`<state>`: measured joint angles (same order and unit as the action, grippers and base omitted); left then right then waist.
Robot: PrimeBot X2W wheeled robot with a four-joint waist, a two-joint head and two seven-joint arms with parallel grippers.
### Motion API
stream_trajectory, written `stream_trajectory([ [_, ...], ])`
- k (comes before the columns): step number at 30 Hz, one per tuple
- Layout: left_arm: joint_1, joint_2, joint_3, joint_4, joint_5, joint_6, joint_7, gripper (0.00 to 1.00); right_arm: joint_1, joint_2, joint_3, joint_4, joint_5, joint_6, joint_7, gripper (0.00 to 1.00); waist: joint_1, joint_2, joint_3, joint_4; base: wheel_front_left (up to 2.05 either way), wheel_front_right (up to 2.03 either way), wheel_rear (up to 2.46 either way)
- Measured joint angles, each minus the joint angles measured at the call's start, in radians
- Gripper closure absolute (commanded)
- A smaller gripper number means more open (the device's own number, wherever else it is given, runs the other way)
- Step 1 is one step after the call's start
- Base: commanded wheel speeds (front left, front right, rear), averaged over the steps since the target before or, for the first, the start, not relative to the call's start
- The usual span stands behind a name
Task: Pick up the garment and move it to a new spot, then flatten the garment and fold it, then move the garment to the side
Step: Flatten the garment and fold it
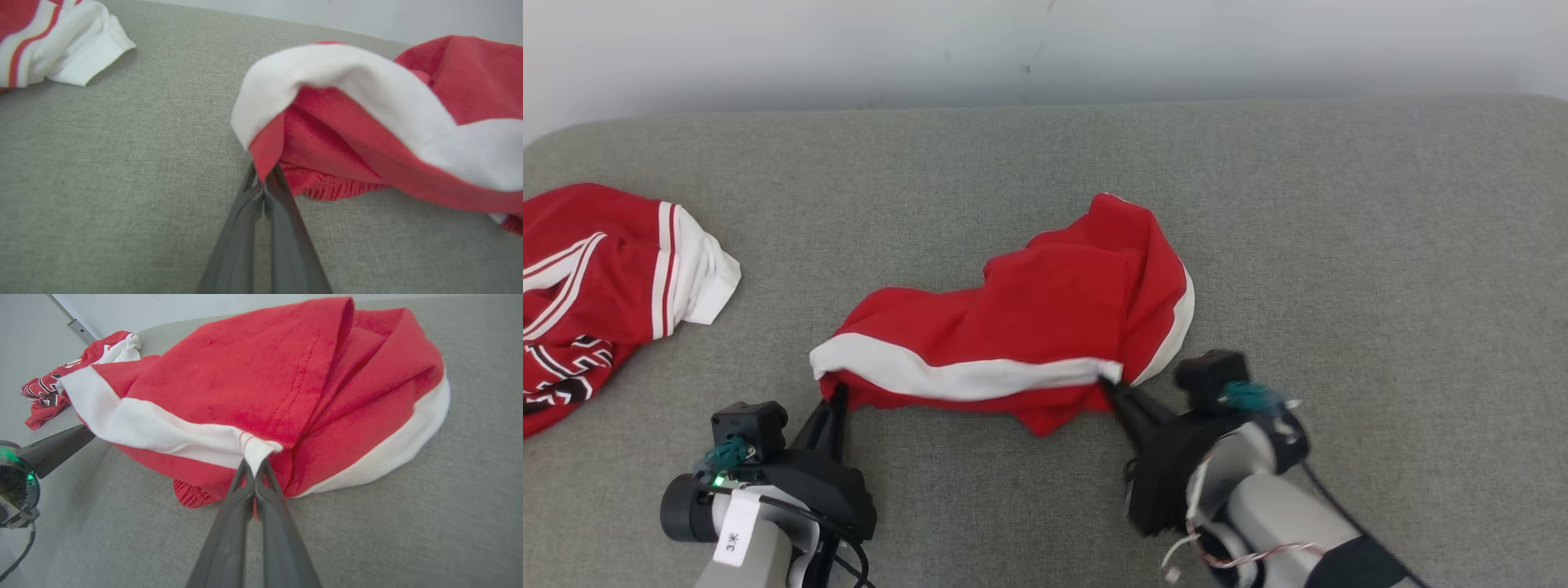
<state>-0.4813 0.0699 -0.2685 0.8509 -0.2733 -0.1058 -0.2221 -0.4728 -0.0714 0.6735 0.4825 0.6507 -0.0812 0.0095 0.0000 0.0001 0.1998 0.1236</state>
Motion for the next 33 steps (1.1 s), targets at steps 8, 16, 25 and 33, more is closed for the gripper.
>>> stream_trajectory([
  [8,0.012,0.017,-0.05,-0.025,0.052,0.001,-0.018,1.0,0.032,-0.151,-0.108,-0.052,-0.001,-0.017,-0.064,1.0,0.0,0.0,-0.018,-0.012,0.0,0.0,0.0],
  [16,0.079,0.019,-0.105,-0.057,0.101,0.001,-0.025,0.13,0.117,-0.184,-0.125,-0.076,0.0,-0.025,-0.071,1.0,0.0,0.0,-0.038,-0.04,0.0,0.0,0.0],
  [25,0.142,0.019,-0.123,-0.115,0.116,0.001,-0.025,0.0,0.18,-0.217,-0.157,-0.113,0.008,-0.035,-0.061,1.0,-0.0001,-0.0001,-0.061,-0.055,0.0,0.0,0.0],
  [33,0.149,0.063,-0.096,-0.165,0.104,-0.001,-0.025,0.0,0.181,-0.208,-0.157,-0.148,0.008,-0.038,-0.043,1.0,-0.0001,-0.0001,-0.071,-0.05,0.0,0.0,0.0],
])
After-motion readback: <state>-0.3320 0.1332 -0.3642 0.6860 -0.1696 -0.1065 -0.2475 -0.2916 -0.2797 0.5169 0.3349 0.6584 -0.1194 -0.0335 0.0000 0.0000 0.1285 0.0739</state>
